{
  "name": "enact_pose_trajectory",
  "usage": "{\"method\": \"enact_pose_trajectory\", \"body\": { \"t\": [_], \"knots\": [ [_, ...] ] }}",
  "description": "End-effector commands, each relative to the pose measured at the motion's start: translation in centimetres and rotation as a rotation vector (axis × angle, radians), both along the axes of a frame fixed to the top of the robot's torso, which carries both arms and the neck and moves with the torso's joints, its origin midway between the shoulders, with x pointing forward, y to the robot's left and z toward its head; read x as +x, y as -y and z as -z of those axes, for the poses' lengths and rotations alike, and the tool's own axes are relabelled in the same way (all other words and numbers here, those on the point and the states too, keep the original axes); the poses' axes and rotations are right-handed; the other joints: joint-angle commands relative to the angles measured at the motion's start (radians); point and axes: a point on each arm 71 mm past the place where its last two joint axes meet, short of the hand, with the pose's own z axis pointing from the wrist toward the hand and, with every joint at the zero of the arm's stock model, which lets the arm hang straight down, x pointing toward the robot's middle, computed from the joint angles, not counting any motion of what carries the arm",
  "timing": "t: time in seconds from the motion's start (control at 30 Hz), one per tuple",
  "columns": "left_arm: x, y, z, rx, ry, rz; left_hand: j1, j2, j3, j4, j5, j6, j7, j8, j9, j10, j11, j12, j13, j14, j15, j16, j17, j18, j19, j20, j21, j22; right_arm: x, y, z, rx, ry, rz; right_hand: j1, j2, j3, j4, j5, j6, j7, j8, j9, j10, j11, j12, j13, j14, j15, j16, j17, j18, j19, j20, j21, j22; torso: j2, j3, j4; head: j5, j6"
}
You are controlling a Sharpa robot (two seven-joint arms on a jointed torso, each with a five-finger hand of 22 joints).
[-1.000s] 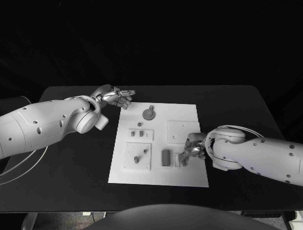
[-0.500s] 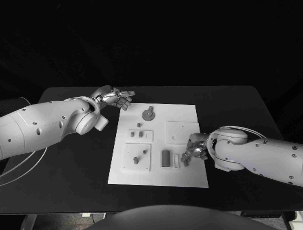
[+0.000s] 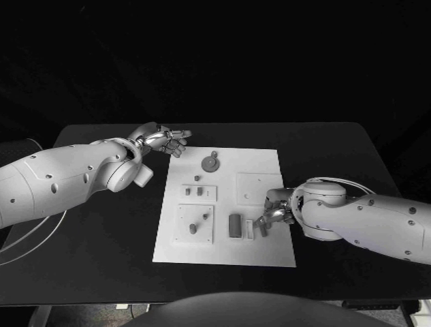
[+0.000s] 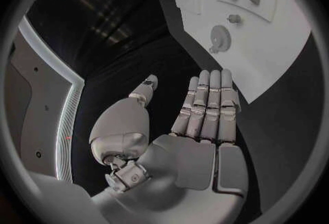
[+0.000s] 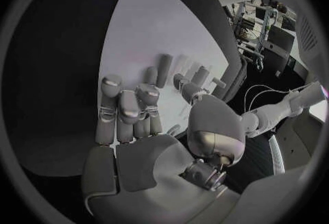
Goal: Assemble the parts on the task board
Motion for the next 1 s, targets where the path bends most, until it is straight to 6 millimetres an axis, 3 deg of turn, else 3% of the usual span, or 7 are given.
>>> {"method": "enact_pose_trajectory", "body": {
  "t": [0.03, 0.13, 0.2, 0.33, 0.4, 0.67, 1.0],
  "knots": [
    [-0.05, 0.3, -0.04, -0.002, -0.003, 0.02, -0.008, 0.005, -0.002, -0.006, -0.007, 0.001, -0.001, 0.0, 0.001, 0.002, -0.004, -0.002, 0.001, 0.003, -0.004, -0.006, 0.002, 0.007, 0.004, -0.005, -0.002, 0.001, -0.27, 0.67, 0.94, -0.109, -0.004, -0.021, -0.001, 0.005, 0.002, 0.003, 0.002, -0.027, 0.022, -0.028, -0.051, -0.008, -0.002, 0.001, 0.002, -0.004, 0.0, 0.001, 0.003, 0.014, 0.0, -0.006, -0.001, 0.005, 0.0, -0.0001, 0.0, -0.001, 0.0],
    [-0.05, 0.28, -0.04, -0.001, -0.004, 0.02, -0.008, 0.005, -0.002, -0.006, -0.007, 0.001, -0.001, 0.0, 0.001, 0.002, -0.004, -0.002, 0.001, 0.004, -0.004, -0.006, 0.002, 0.007, 0.004, -0.005, -0.002, 0.001, -0.34, 0.63, 0.97, -0.12, -0.008, -0.033, 0.016, 0.022, -0.005, -0.016, 0.004, -0.028, 0.022, -0.027, -0.048, -0.009, -0.001, 0.004, 0.005, -0.005, 0.001, 0.003, 0.004, 0.014, -0.002, -0.006, 0.003, 0.009, 0.0, 0.0003, 0.0002, -0.001, 0.0],
    [-0.06, 0.27, -0.03, -0.001, -0.005, 0.02, -0.008, 0.005, -0.002, -0.006, -0.007, 0.001, -0.001, 0.0, 0.001, 0.002, -0.004, -0.002, 0.001, 0.003, -0.004, -0.006, 0.002, 0.007, 0.004, -0.005, -0.002, 0.001, -0.38, 0.6, 0.96, -0.125, -0.007, -0.039, 0.042, 0.035, -0.01, -0.05, 0.009, -0.029, 0.022, -0.027, -0.047, -0.01, -0.001, 0.005, 0.006, -0.005, 0.001, 0.004, 0.005, 0.014, -0.005, -0.007, 0.006, 0.012, 0.0, 0.0005, 0.0002, -0.001, 0.0],
    [-0.07, 0.27, -0.01, 0.0, -0.007, 0.021, -0.008, 0.005, -0.002, -0.006, -0.007, 0.001, -0.001, 0.0, 0.001, 0.002, -0.004, -0.002, 0.001, 0.004, -0.004, -0.006, 0.002, 0.007, 0.004, -0.005, -0.002, 0.001, -0.46, 0.58, 0.95, -0.132, -0.007, -0.046, 0.071, 0.087, -0.035, -0.146, 0.079, -0.03, 0.024, -0.027, -0.046, -0.011, 0.0, 0.004, 0.008, -0.006, 0.006, 0.004, 0.005, 0.014, -0.009, -0.001, 0.009, 0.014, 0.0, 0.0008, -0.0001, -0.002, -0.002],
    [-0.07, 0.27, -0.01, 0.001, -0.007, 0.021, -0.008, 0.005, -0.002, -0.006, -0.007, 0.001, -0.001, 0.0, 0.001, 0.002, -0.004, -0.002, 0.001, 0.004, -0.004, -0.006, 0.002, 0.007, 0.004, -0.005, -0.002, 0.001, -0.5, 0.52, 0.95, -0.132, -0.008, -0.049, 0.08, 0.097, -0.039, -0.179, 0.085, -0.029, 0.024, -0.027, -0.046, -0.01, 0.001, 0.004, 0.007, -0.006, 0.007, 0.003, 0.003, 0.014, -0.008, 0.001, 0.009, 0.013, 0.0, 0.001, -0.0002, -0.002, -0.002],
    [-0.08, 0.29, 0.01, 0.005, -0.009, 0.024, -0.007, 0.005, -0.001, -0.007, -0.007, 0.001, -0.001, 0.0, 0.001, 0.002, -0.005, -0.002, 0.002, 0.004, -0.004, -0.006, 0.002, 0.007, 0.004, -0.005, -0.002, 0.001, -0.51, 0.23, 0.92, -0.159, 0.011, -0.078, 0.114, 0.108, -0.033, -0.226, 0.091, -0.027, 0.024, -0.028, -0.047, -0.008, 0.001, 0.003, 0.006, -0.006, 0.009, 0.001, 0.0, 0.014, -0.006, 0.002, 0.009, 0.011, 0.0, 0.0019, -0.0003, -0.003, -0.003],
    [-0.08, 0.31, 0.03, 0.009, -0.01, 0.025, -0.006, 0.005, 0.0, -0.008, -0.007, 0.001, -0.001, 0.0, 0.001, 0.002, -0.005, -0.002, 0.002, 0.004, -0.004, -0.006, 0.002, 0.007, 0.004, -0.005, -0.002, 0.002, -0.5, 0.14, 0.91, -0.174, 0.023, -0.091, 0.133, 0.104, -0.033, -0.228, 0.093, -0.027, 0.025, -0.029, -0.048, -0.008, 0.001, 0.002, 0.006, -0.006, 0.011, 0.001, -0.001, 0.014, -0.007, 0.003, 0.009, 0.011, 0.0, 0.001, -0.0001, -0.005, -0.003]
  ]
}}
